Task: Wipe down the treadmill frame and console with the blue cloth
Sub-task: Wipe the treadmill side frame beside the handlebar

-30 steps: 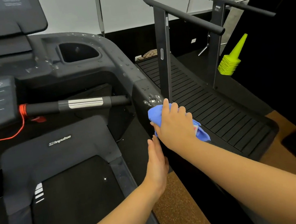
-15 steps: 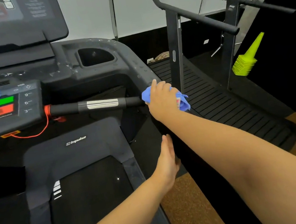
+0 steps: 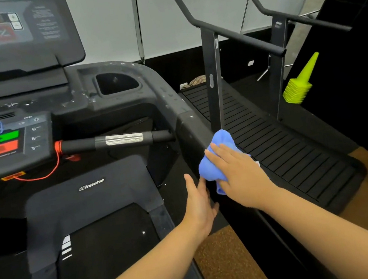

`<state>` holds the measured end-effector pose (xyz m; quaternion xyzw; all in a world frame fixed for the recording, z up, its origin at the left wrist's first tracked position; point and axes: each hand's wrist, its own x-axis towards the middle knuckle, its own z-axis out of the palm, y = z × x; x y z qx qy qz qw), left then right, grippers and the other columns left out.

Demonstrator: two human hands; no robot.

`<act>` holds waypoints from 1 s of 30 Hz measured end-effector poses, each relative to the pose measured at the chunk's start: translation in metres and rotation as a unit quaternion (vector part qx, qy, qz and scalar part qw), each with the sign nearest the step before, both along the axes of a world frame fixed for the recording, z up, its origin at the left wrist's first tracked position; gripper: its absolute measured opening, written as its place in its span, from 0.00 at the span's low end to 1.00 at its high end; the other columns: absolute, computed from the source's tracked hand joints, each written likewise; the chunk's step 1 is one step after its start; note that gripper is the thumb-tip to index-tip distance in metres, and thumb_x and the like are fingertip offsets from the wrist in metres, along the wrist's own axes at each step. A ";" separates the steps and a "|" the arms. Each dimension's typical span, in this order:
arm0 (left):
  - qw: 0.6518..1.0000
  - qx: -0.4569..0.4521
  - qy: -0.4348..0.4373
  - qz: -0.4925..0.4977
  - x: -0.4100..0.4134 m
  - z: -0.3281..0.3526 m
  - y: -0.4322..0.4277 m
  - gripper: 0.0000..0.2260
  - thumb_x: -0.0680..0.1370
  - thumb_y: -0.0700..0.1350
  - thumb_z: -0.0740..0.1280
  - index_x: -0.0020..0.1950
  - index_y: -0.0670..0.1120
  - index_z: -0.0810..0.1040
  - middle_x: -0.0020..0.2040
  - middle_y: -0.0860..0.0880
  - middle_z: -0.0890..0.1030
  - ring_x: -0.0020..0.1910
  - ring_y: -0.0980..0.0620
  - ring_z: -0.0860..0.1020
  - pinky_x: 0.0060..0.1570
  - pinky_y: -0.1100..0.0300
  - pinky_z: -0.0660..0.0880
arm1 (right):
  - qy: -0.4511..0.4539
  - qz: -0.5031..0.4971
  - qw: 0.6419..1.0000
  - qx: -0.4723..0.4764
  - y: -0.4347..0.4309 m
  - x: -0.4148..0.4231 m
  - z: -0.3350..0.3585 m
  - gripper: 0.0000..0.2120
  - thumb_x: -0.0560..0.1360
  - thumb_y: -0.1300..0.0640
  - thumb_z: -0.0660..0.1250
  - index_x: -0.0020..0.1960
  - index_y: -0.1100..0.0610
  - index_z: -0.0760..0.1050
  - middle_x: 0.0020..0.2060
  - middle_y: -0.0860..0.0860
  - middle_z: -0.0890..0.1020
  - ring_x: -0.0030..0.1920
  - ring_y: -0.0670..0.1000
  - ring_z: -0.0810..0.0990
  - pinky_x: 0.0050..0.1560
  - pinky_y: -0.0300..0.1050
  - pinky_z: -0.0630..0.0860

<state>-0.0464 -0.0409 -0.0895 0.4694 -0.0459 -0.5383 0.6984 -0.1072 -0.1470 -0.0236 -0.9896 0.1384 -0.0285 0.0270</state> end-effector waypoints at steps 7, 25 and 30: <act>0.996 0.036 -0.084 -0.001 -0.004 0.001 -0.005 0.31 0.77 0.69 0.42 0.74 0.56 0.60 0.70 0.60 0.67 0.70 0.56 0.65 0.71 0.56 0.61 | -0.025 -0.043 0.996 0.074 0.015 -0.089 -0.009 0.32 0.75 0.38 0.53 0.77 0.41 0.50 0.77 0.42 0.47 0.77 0.50 0.48 0.70 0.51 0.63; 0.537 0.292 -0.791 -0.023 0.115 -0.030 0.033 0.32 0.78 0.59 0.49 0.77 0.42 0.54 0.78 0.42 0.50 0.77 0.44 0.47 0.72 0.43 0.50 | 0.041 -0.177 0.983 -0.031 -0.003 0.042 -0.009 0.34 0.79 0.38 0.53 0.77 0.51 0.45 0.73 0.60 0.57 0.60 0.59 0.70 0.54 0.51 0.71; 0.421 0.361 -0.831 -0.045 0.193 -0.018 0.043 0.33 0.77 0.54 0.64 0.76 0.40 0.57 0.76 0.38 0.56 0.76 0.39 0.54 0.70 0.39 0.54 | 0.017 -0.190 0.978 -0.088 -0.006 0.086 -0.014 0.33 0.79 0.40 0.53 0.77 0.53 0.48 0.70 0.61 0.60 0.57 0.59 0.70 0.52 0.50 0.70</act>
